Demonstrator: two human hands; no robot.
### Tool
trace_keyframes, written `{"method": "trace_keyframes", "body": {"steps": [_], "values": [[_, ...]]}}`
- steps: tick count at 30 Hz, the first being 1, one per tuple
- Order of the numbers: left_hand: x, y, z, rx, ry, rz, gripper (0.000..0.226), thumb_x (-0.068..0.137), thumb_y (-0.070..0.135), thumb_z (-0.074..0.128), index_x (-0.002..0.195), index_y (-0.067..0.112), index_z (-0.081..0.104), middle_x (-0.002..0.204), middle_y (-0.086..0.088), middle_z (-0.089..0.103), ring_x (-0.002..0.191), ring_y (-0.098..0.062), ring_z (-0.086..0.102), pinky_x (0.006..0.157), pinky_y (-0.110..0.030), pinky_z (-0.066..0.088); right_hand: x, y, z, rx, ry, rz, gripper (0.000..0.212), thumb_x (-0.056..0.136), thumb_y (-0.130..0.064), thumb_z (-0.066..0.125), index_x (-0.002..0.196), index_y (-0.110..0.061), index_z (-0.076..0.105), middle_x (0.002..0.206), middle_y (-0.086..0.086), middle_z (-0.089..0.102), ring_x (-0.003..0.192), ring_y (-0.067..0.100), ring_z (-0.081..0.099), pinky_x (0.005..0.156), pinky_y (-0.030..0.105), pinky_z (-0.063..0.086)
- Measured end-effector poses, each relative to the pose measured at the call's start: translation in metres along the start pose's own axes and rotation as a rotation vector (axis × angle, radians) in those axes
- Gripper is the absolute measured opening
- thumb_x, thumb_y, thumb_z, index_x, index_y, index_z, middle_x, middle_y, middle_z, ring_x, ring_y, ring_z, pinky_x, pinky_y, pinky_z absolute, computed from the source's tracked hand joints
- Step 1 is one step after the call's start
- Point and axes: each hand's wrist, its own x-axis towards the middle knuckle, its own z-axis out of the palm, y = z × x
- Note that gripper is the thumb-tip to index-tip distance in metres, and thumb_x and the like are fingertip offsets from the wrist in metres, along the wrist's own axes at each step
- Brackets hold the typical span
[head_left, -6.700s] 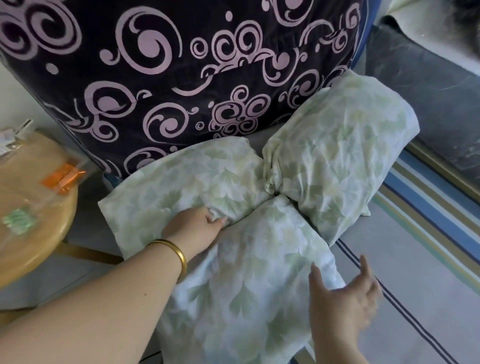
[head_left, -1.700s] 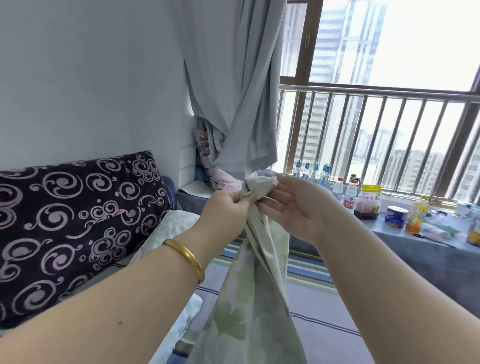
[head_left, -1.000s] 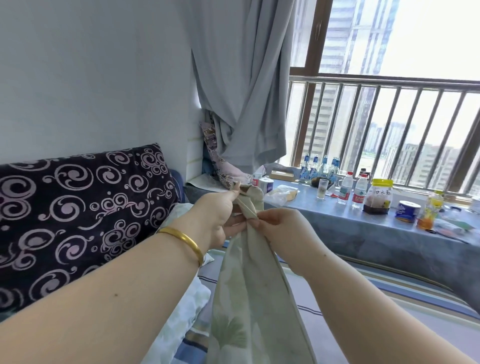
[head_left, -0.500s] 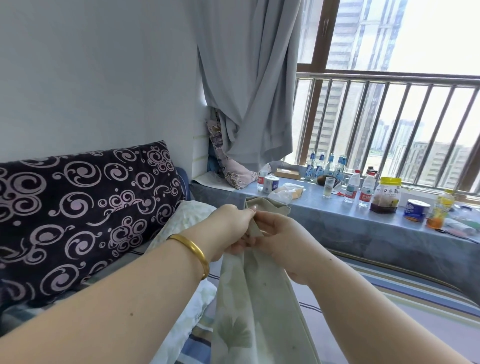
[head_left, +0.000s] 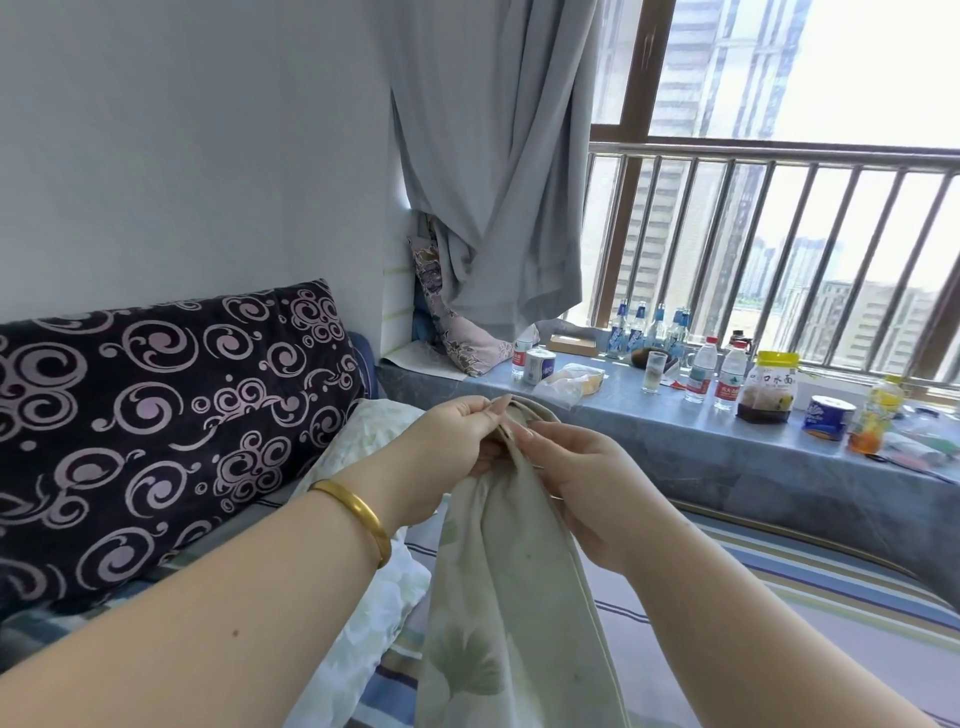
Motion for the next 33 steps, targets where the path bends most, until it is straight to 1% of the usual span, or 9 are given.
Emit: {"method": "trace_keyframes", "body": {"steps": [6, 11, 14, 17, 19, 22, 27, 30, 33], "values": [[-0.005, -0.001, 0.001, -0.097, -0.015, 0.040, 0.029, 0.098, 0.038, 0.055, 0.079, 0.017, 0.063, 0.073, 0.000, 0.068, 0.068, -0.010, 0.064, 0.072, -0.024, 0.054, -0.003, -0.003, -0.002, -0.036, -0.035, -0.029, 0.023, 0.089, -0.031, 0.072, 0.103, -0.013, 0.077, 0.102, 0.016, 0.076, 0.086, 0.026, 0.071, 0.085, 0.048, 0.059], [-0.009, 0.004, 0.004, -0.063, 0.017, 0.070, 0.041, 0.091, 0.048, 0.060, 0.056, 0.026, 0.061, 0.064, 0.000, 0.050, 0.066, -0.018, 0.039, 0.061, -0.029, 0.032, -0.002, -0.002, 0.003, -0.155, -0.015, -0.058, 0.024, 0.082, -0.030, 0.078, 0.098, -0.012, 0.078, 0.100, 0.016, 0.077, 0.093, 0.032, 0.071, 0.093, 0.054, 0.055], [-0.011, 0.006, 0.003, -0.073, 0.017, 0.060, 0.041, 0.093, 0.050, 0.058, 0.059, 0.027, 0.061, 0.069, -0.003, 0.051, 0.066, -0.017, 0.042, 0.063, -0.030, 0.037, -0.004, -0.007, 0.004, -0.191, -0.068, -0.017, 0.053, 0.074, -0.057, 0.073, 0.099, -0.010, 0.077, 0.102, 0.019, 0.075, 0.085, 0.025, 0.067, 0.081, 0.041, 0.058], [-0.011, 0.003, 0.003, -0.031, 0.027, 0.047, 0.040, 0.097, 0.042, 0.057, 0.061, 0.029, 0.066, 0.065, 0.002, 0.055, 0.061, -0.012, 0.047, 0.069, -0.034, 0.042, -0.004, -0.007, 0.008, -0.234, -0.079, 0.030, 0.077, 0.062, -0.072, 0.075, 0.099, -0.004, 0.075, 0.107, 0.029, 0.070, 0.084, 0.029, 0.062, 0.090, 0.051, 0.054], [-0.011, 0.002, 0.005, -0.027, 0.017, 0.072, 0.046, 0.100, 0.038, 0.054, 0.057, 0.029, 0.068, 0.054, 0.010, 0.055, 0.050, -0.005, 0.049, 0.063, -0.023, 0.046, -0.004, -0.007, 0.013, -0.198, -0.024, 0.028, 0.077, 0.064, -0.068, 0.076, 0.096, 0.001, 0.073, 0.103, 0.032, 0.070, 0.082, 0.033, 0.062, 0.090, 0.056, 0.053], [-0.014, 0.001, 0.008, -0.073, -0.029, 0.133, 0.054, 0.101, 0.038, 0.050, 0.050, 0.027, 0.063, 0.046, 0.013, 0.053, 0.042, 0.000, 0.049, 0.045, -0.012, 0.042, -0.004, -0.005, 0.015, -0.141, 0.039, 0.003, 0.081, 0.063, -0.062, 0.078, 0.096, 0.011, 0.066, 0.095, 0.037, 0.064, 0.078, 0.033, 0.056, 0.074, 0.047, 0.050], [-0.008, 0.000, 0.006, -0.070, 0.020, 0.110, 0.040, 0.093, 0.052, 0.054, 0.063, 0.030, 0.068, 0.061, 0.006, 0.065, 0.060, -0.008, 0.060, 0.065, -0.022, 0.052, -0.004, -0.003, 0.011, -0.100, 0.046, 0.036, 0.062, 0.074, -0.055, 0.073, 0.096, 0.004, 0.073, 0.103, 0.031, 0.071, 0.080, 0.031, 0.065, 0.075, 0.042, 0.056], [-0.007, 0.001, 0.005, -0.070, 0.016, 0.128, 0.042, 0.096, 0.051, 0.051, 0.065, 0.032, 0.072, 0.058, 0.010, 0.064, 0.054, -0.003, 0.059, 0.055, -0.014, 0.049, -0.004, -0.004, 0.008, -0.002, 0.019, 0.082, 0.043, 0.089, -0.045, 0.067, 0.095, -0.004, 0.078, 0.101, 0.023, 0.075, 0.079, 0.027, 0.072, 0.068, 0.034, 0.060], [-0.008, 0.002, 0.004, -0.003, 0.042, 0.128, 0.037, 0.097, 0.051, 0.051, 0.078, 0.030, 0.075, 0.069, 0.009, 0.069, 0.064, -0.004, 0.063, 0.062, -0.015, 0.051, -0.002, -0.007, 0.007, 0.028, 0.070, 0.092, 0.033, 0.094, -0.036, 0.063, 0.091, -0.008, 0.080, 0.094, 0.018, 0.077, 0.077, 0.027, 0.074, 0.071, 0.036, 0.060]]}}
